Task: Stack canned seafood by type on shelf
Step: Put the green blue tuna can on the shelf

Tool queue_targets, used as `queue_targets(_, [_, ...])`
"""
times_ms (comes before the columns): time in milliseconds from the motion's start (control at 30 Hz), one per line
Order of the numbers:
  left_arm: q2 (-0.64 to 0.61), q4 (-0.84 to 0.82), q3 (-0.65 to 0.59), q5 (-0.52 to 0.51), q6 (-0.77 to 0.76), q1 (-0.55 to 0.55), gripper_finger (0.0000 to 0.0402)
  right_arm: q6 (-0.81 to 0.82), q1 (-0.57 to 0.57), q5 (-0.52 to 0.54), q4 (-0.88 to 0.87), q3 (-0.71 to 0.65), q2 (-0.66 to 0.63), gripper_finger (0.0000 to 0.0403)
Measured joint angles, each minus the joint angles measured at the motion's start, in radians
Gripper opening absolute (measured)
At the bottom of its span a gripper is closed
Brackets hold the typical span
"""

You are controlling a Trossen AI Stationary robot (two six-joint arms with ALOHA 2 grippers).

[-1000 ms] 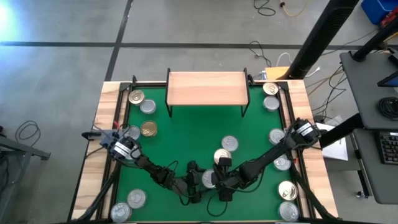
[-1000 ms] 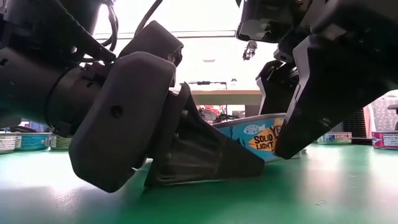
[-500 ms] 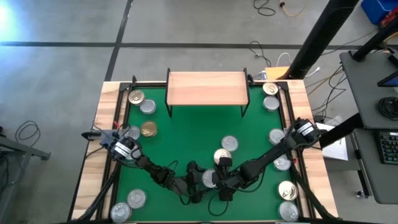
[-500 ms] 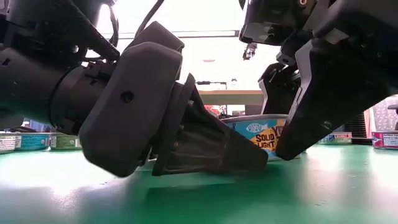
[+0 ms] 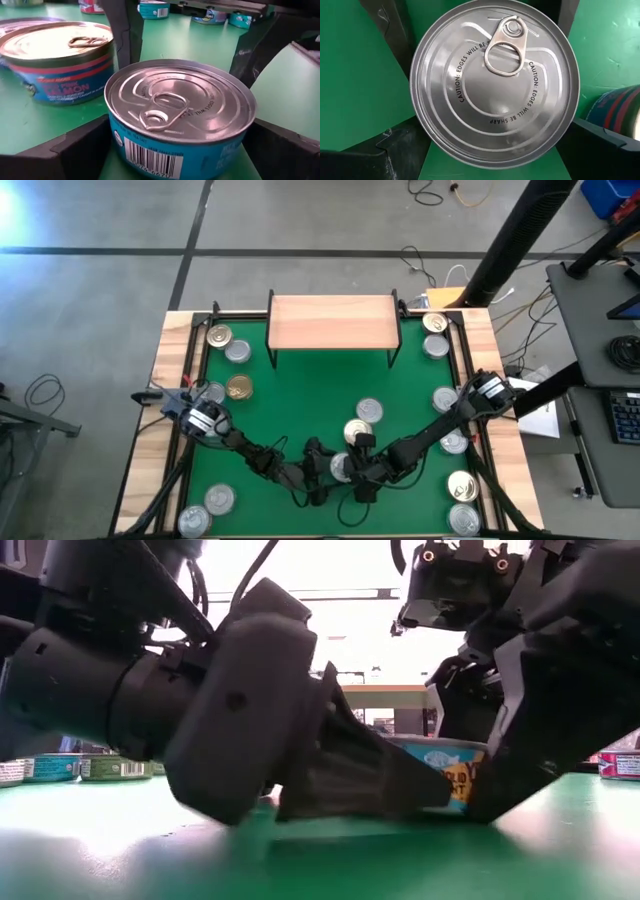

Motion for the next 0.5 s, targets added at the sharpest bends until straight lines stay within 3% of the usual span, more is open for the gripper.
queue_targets(300, [0.05, 0.003, 0.074, -0.096, 0.028, -0.004, 0.04, 0.003, 0.001, -0.002, -0.013, -0.001, 0.0, 0.0368])
queue_targets(500, [0.028, 0.014, 0.023, -0.139, 0.019, -0.012, 0.0398, 0.03, -0.003, 0.015, -0.028, 0.001, -0.006, 0.0368])
